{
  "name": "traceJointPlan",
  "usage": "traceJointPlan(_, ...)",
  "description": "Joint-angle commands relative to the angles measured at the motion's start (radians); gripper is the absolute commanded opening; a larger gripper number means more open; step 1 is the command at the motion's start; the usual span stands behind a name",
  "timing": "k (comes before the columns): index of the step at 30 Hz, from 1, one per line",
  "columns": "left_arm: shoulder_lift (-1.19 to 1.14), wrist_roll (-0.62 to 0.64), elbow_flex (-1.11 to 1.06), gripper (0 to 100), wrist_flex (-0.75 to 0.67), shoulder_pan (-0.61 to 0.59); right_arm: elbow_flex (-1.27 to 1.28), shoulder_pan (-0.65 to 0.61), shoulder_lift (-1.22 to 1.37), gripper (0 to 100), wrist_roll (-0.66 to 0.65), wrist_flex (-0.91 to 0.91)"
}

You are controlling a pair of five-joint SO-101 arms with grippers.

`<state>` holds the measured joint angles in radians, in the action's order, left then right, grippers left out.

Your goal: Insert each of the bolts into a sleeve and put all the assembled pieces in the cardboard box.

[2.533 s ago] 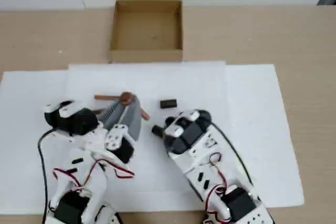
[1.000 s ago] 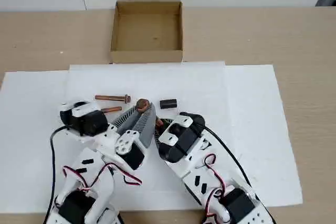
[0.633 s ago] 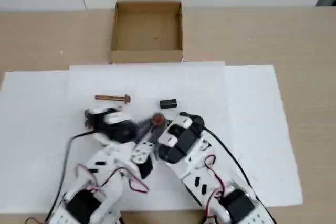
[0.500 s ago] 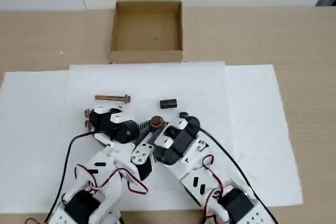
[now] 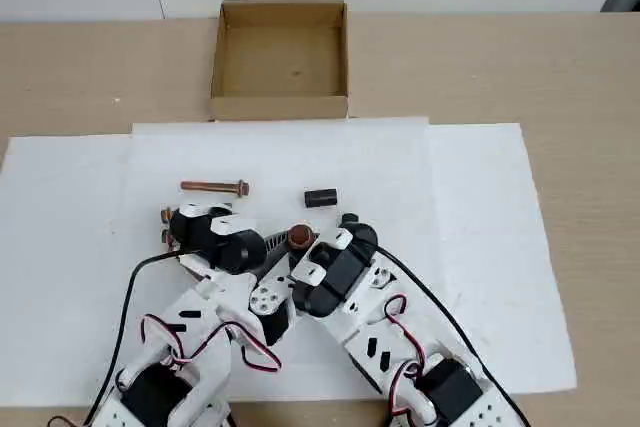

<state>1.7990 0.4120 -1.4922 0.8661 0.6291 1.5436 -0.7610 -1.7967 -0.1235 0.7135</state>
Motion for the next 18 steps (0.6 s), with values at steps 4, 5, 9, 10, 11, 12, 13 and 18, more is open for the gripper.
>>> traceJointPlan(4, -0.005, -0.097, 0.039, 18, 0.068, -0.098, -0.048, -0.030, -0.016, 0.2, -0.015, -0.028)
traceJointPlan(5, -0.008, -0.112, 0.048, 18, 0.068, -0.117, -0.046, -0.030, -0.016, 0.2, -0.015, -0.028)
traceJointPlan(9, -0.005, -0.176, 0.070, 18, 0.069, -0.167, -0.031, -0.030, -0.016, 0.2, -0.015, -0.028)
traceJointPlan(10, -0.005, -0.183, 0.076, 18, 0.069, -0.176, -0.029, -0.030, -0.016, 0.2, -0.015, -0.028)
traceJointPlan(11, -0.005, -0.186, 0.084, 18, 0.069, -0.183, -0.029, -0.030, -0.016, 0.2, -0.015, -0.028)
traceJointPlan(12, -0.005, -0.186, 0.093, 18, 0.069, -0.184, -0.029, -0.030, -0.016, 0.2, -0.015, -0.028)
traceJointPlan(13, -0.005, -0.186, 0.104, 18, 0.069, -0.187, -0.029, -0.030, -0.016, 0.2, -0.015, -0.028)
traceJointPlan(18, -0.005, -0.186, 0.182, 16, 0.069, -0.186, -0.029, -0.012, -0.016, 0.2, -0.014, -0.028)
